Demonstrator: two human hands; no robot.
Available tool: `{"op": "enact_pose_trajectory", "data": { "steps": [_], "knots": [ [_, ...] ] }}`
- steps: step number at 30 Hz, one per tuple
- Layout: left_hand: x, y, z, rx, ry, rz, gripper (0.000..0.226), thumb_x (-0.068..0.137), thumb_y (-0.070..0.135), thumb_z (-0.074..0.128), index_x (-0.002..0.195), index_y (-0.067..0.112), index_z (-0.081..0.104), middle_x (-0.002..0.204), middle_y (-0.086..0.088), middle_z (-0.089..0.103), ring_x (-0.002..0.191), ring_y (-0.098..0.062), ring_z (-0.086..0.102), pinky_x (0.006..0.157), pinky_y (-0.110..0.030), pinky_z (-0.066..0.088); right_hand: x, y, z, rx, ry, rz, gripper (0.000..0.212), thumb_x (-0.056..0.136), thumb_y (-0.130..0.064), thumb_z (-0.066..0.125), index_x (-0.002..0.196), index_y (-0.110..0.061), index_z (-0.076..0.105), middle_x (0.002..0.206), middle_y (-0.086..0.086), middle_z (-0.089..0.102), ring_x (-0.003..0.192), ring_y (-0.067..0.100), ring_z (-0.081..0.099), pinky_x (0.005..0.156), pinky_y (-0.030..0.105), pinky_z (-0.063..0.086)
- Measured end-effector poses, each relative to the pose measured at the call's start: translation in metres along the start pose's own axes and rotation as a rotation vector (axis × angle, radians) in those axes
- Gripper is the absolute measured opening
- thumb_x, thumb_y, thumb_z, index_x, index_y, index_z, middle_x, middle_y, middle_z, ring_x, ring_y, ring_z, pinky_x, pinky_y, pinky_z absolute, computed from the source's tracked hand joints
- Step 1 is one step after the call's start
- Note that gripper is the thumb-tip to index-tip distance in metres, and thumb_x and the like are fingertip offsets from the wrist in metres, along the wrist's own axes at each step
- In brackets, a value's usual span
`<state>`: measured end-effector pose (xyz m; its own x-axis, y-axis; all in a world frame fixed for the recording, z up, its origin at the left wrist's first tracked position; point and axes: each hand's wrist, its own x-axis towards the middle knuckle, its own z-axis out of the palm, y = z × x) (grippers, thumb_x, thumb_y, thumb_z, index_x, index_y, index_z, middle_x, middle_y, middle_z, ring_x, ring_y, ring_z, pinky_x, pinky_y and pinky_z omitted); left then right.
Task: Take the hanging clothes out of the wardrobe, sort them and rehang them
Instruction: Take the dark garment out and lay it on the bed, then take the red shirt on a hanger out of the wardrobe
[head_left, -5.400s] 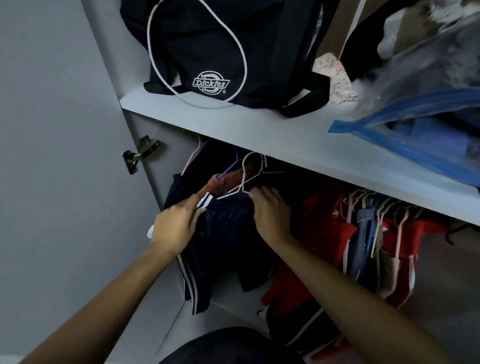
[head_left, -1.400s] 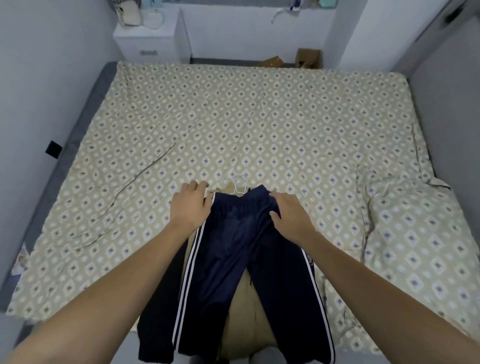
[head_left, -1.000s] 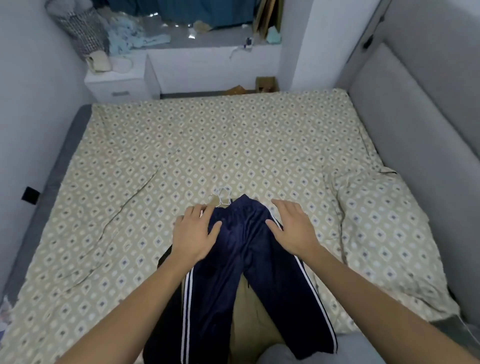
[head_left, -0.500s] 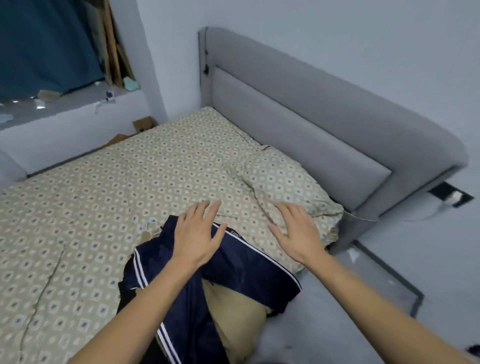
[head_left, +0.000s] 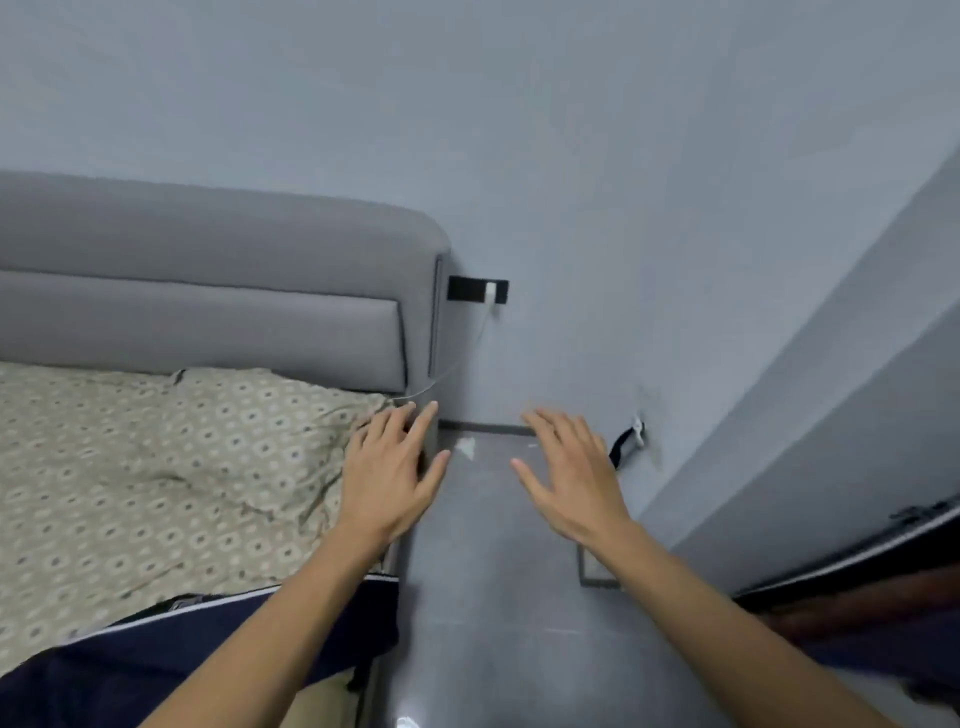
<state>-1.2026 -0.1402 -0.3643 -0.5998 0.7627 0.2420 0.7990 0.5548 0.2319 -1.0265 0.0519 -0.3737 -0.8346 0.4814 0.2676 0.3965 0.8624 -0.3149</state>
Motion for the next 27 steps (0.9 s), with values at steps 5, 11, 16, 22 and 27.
{"op": "enact_pose_trajectory", "data": {
  "steps": [5,11,16,22,27],
  "knots": [
    [0.064,0.142,0.036,-0.074,-0.050,0.273,0.063,0.100,0.060,0.041,0.153,0.026,0.048,0.144,-0.004,0.057,0.132,-0.026,0.051,0.103,-0.044,0.044,-0.058,0.118,-0.065,-0.041,0.117,0.257,0.060,0.101,-0.057,0.045,0.152,-0.025,0.047,0.150,-0.004,0.051,0.138,0.020,0.045,0.114,0.042,0.038],
    [0.095,0.279,0.077,-0.182,-0.116,0.615,0.061,0.103,0.058,0.037,0.155,0.026,0.044,0.147,-0.004,0.055,0.136,-0.026,0.048,0.105,-0.044,0.043,-0.136,0.206,-0.121,-0.154,0.258,0.536,0.059,0.100,-0.054,0.051,0.147,-0.019,0.053,0.143,0.000,0.057,0.129,0.025,0.052,0.106,0.045,0.045],
    [0.103,0.381,0.103,-0.288,-0.164,0.909,0.059,0.105,0.053,0.039,0.156,0.023,0.044,0.148,-0.004,0.054,0.137,-0.027,0.048,0.107,-0.045,0.044,-0.195,0.252,-0.152,-0.229,0.308,0.806,0.060,0.099,-0.057,0.050,0.147,-0.021,0.052,0.144,-0.002,0.056,0.132,0.022,0.050,0.109,0.043,0.043],
    [0.116,0.489,0.125,-0.417,-0.194,1.193,0.060,0.102,0.047,0.045,0.157,0.021,0.045,0.149,-0.006,0.053,0.136,-0.029,0.050,0.106,-0.044,0.042,-0.258,0.283,-0.194,-0.371,0.414,1.041,0.060,0.101,-0.056,0.048,0.149,-0.021,0.052,0.148,0.000,0.056,0.135,0.023,0.051,0.111,0.041,0.042],
    [0.117,0.573,0.139,-0.506,-0.220,1.333,0.058,0.101,0.044,0.043,0.151,0.017,0.052,0.144,-0.011,0.059,0.131,-0.034,0.054,0.100,-0.048,0.047,-0.309,0.296,-0.222,-0.448,0.511,1.236,0.060,0.101,-0.055,0.049,0.150,-0.021,0.051,0.148,-0.002,0.055,0.134,0.021,0.050,0.108,0.042,0.044]
  ]
}}
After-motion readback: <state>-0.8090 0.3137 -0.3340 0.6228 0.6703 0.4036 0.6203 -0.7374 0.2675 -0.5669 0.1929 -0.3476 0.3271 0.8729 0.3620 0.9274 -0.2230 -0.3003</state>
